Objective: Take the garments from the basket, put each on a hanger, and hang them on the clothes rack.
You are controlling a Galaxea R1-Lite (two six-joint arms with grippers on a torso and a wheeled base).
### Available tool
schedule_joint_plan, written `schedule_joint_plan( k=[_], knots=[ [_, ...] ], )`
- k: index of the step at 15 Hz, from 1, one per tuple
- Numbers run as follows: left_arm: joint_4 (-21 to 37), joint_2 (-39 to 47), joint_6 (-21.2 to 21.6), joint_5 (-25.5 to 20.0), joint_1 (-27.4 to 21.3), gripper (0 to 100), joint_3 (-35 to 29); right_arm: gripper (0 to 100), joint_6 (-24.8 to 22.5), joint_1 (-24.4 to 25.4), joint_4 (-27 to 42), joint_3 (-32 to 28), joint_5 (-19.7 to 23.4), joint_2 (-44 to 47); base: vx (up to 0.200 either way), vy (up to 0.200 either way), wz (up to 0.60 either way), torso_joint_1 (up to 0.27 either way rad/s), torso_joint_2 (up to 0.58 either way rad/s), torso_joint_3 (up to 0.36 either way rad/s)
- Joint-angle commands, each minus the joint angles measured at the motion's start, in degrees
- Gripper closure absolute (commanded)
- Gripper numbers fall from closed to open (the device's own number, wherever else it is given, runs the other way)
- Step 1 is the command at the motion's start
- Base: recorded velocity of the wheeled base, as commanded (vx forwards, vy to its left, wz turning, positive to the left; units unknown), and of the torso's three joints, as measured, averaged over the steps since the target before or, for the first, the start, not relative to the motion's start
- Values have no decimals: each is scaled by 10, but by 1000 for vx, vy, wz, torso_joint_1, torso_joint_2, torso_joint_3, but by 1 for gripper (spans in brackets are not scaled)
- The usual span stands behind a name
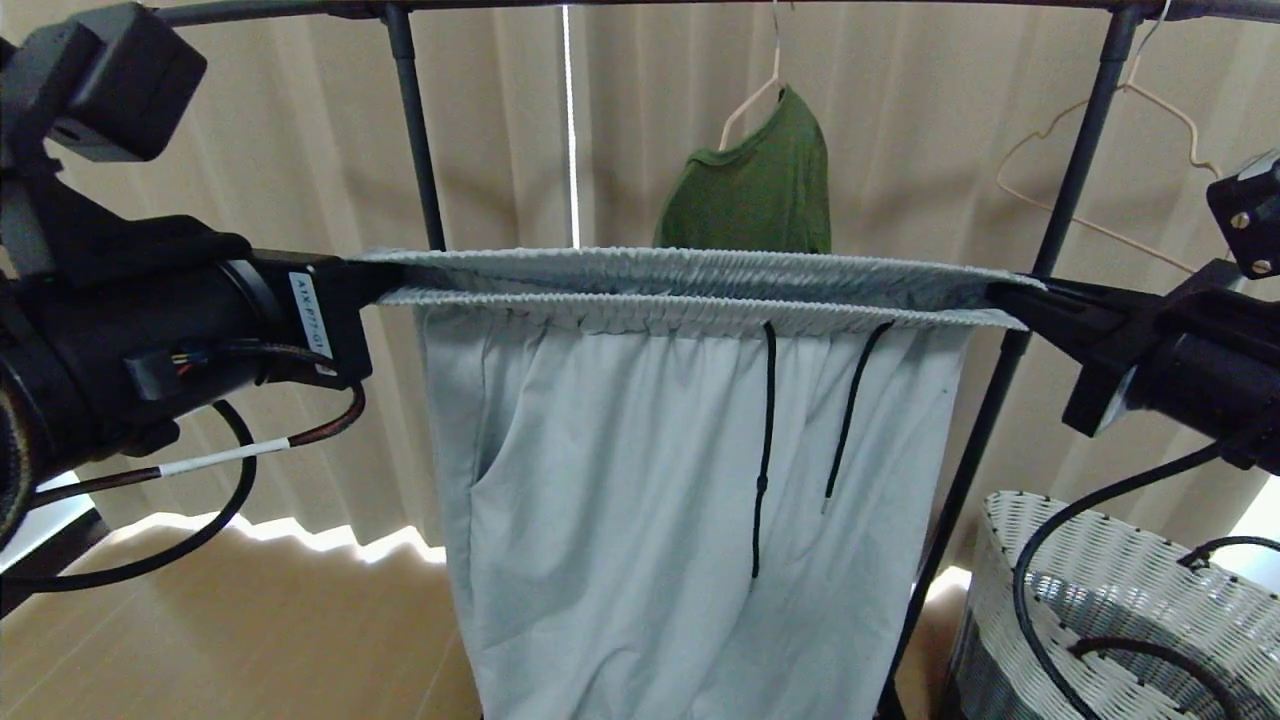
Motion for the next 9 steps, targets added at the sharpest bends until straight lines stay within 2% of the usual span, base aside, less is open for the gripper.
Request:
schedule_joint_plan(
  k=[1, 6, 9],
  knots=[
    [-1, 10, 1, -1, -2, 100, -6, 100, 0, 0, -35, -2, 1, 42, 0, 0, 0, 0, 0, 0],
    [-16, 17, 22, 0, -2, 100, -24, 100, -2, 1, -128, -16, 2, 95, 0, 0, 0, 0, 0, 0],
    [-30, 17, 23, 0, -2, 100, -25, 100, -3, 1, -128, -19, 0, 91, 0, 0, 0, 0, 0, 0]
  ],
)
